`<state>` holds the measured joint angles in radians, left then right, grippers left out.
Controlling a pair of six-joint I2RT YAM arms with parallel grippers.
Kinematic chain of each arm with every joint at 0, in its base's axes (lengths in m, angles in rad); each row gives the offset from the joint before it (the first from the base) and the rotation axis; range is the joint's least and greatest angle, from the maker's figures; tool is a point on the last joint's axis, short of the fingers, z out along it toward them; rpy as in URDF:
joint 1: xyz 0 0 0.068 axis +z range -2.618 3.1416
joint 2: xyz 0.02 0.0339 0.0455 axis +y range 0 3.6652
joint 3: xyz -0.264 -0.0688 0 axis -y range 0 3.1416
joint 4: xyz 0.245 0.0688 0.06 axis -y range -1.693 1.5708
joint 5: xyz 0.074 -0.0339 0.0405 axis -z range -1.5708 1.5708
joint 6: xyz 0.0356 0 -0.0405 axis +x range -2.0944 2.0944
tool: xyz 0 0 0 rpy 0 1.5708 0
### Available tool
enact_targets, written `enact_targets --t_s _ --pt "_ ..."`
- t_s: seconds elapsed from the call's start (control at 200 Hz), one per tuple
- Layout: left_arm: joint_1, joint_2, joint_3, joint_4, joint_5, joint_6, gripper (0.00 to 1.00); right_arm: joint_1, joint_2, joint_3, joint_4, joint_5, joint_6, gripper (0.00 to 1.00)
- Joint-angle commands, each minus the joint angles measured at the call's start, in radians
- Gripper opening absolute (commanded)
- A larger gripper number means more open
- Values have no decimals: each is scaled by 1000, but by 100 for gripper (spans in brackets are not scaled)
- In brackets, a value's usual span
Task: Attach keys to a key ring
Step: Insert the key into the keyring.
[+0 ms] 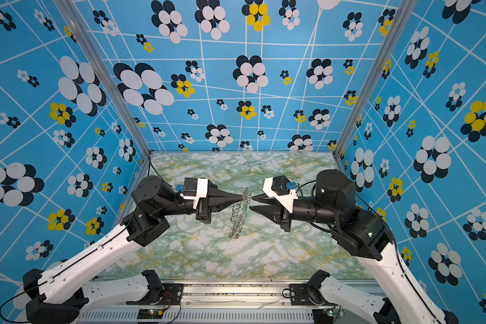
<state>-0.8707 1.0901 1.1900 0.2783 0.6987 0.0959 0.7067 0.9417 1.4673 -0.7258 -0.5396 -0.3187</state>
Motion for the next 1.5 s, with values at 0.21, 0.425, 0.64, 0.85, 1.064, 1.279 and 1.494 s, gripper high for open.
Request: enact_targets --t_s 0.21,0.425,0.64,0.85,1.064,1.279,1.494 --pt "3 -8 -20 38 18 -22 0 7 -4 -3 128 -88 82 29" --pt "-5 -7 -19 42 15 -22 0 7 6 -19 173 -107 106 29" --pt "-10 -5 -12 45 13 -20 0 8 19 -37 177 -117 111 24" --pt "-13 -4 -6 47 16 -21 0 8 17 -42 183 -115 118 11" --pt "-15 -11 -13 66 0 -21 0 7 12 -47 185 -129 131 0" --pt "-14 -3 -32 169 -12 -55 0 15 18 -107 231 -178 186 0" --pt "-13 30 -32 229 15 -103 0 32 24 -145 306 -190 225 0"
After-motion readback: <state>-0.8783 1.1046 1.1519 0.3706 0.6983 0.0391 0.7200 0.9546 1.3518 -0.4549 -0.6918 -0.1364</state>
